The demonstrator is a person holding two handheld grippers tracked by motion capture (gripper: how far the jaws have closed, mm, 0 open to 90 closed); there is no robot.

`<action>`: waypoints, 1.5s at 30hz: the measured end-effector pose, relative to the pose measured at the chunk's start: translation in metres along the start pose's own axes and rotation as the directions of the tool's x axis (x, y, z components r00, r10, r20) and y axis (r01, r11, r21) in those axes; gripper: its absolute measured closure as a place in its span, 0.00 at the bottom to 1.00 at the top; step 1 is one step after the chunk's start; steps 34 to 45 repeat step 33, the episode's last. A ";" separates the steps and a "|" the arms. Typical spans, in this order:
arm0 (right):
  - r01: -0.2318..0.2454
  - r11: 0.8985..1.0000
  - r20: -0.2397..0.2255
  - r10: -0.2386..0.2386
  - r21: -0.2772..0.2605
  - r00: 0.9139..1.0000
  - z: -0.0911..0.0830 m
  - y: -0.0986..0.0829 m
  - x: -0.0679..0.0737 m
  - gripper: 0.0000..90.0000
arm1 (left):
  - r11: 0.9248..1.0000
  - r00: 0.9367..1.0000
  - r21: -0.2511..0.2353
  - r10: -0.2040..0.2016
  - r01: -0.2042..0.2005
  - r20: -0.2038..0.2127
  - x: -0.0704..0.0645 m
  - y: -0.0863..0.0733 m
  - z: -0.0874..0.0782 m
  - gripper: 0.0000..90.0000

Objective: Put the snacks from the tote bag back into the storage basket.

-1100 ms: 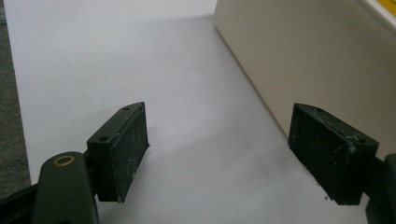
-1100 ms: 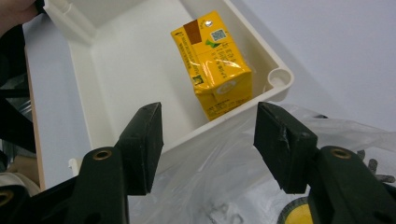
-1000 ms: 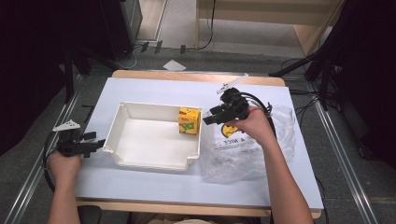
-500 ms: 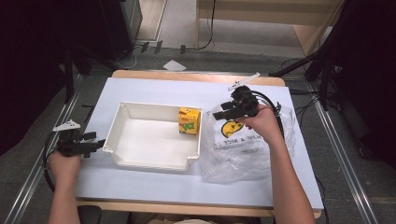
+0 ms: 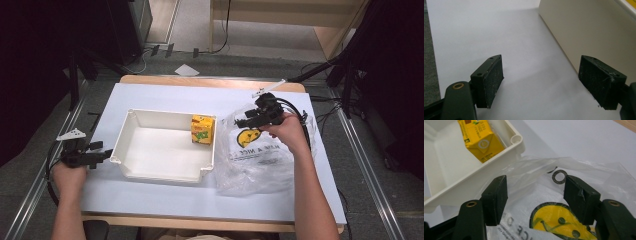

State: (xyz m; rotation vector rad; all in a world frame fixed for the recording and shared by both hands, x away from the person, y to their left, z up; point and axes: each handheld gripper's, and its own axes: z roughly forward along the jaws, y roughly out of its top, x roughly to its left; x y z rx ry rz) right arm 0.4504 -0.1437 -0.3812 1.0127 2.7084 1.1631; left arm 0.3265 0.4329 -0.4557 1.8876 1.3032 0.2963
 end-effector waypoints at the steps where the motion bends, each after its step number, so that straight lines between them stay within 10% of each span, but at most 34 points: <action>1: -0.005 1.000 0.004 0.005 0.003 1.000 0.000 -0.002 -0.003 0.40 | 1.000 1.000 0.000 0.000 0.000 0.000 0.000 0.000 0.000 0.24; 45: -0.036 0.998 0.047 0.033 0.047 0.998 0.007 -0.012 -0.016 0.34 | 1.000 1.000 0.015 -0.006 0.006 -0.003 0.000 0.000 0.003 0.23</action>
